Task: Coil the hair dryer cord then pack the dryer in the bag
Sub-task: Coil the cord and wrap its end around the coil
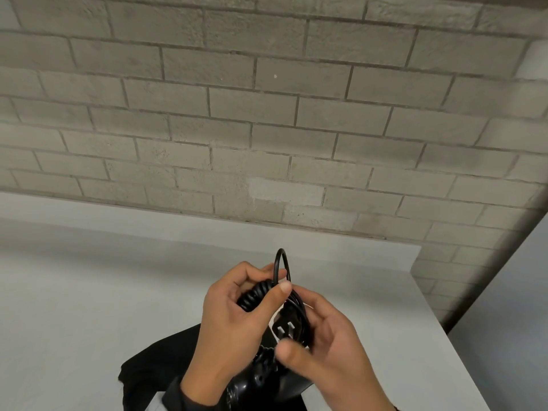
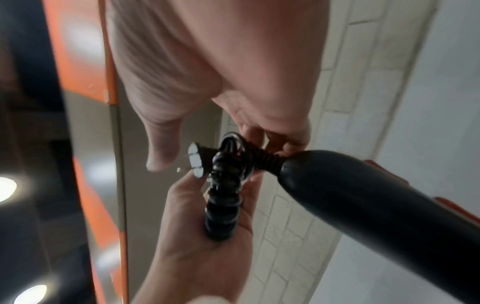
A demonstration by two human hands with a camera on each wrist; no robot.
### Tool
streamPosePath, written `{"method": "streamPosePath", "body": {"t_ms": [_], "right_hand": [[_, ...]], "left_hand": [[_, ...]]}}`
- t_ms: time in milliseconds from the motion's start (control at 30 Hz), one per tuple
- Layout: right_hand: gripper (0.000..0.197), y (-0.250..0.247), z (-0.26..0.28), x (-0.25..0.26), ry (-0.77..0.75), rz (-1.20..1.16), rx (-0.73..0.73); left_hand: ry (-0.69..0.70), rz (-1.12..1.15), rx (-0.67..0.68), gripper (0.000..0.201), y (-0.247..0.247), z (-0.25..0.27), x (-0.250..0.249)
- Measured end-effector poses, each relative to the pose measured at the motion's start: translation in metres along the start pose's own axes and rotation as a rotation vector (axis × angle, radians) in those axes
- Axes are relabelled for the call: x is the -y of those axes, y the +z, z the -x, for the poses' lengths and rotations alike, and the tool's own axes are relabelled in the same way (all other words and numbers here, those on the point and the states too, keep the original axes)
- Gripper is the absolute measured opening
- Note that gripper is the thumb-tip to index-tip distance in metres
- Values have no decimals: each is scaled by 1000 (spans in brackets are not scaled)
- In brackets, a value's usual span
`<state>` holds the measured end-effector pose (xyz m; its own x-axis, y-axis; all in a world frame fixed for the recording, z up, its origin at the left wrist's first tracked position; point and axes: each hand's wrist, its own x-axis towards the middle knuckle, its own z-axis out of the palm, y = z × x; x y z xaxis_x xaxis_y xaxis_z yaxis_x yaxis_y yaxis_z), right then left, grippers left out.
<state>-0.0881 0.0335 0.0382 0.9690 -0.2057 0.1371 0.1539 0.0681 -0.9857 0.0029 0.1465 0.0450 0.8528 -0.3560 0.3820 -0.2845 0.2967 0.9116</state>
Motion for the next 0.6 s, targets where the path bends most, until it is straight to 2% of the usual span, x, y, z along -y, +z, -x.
{"method": "streamPosePath", "body": {"t_ms": [67,267,433,533,600], "right_hand": [[86,6,3,-1,-5,132,-76],[47,16,9,-8,-163,332,-235],[52,13,9,-18,-374,727,-446],[35,10,11,-4,-529,787,-511],[30,7,12,12,-538,703,-503]], "left_hand": [[-19,-15,-2,20,3,1,-1],[-67,-54,2,22,2,0,-1],[-29,-98,34,24,2,-1,0],[-28,-113,21,21,0,-1,2],[-37,-97,23,22,0,-1,2]]}}
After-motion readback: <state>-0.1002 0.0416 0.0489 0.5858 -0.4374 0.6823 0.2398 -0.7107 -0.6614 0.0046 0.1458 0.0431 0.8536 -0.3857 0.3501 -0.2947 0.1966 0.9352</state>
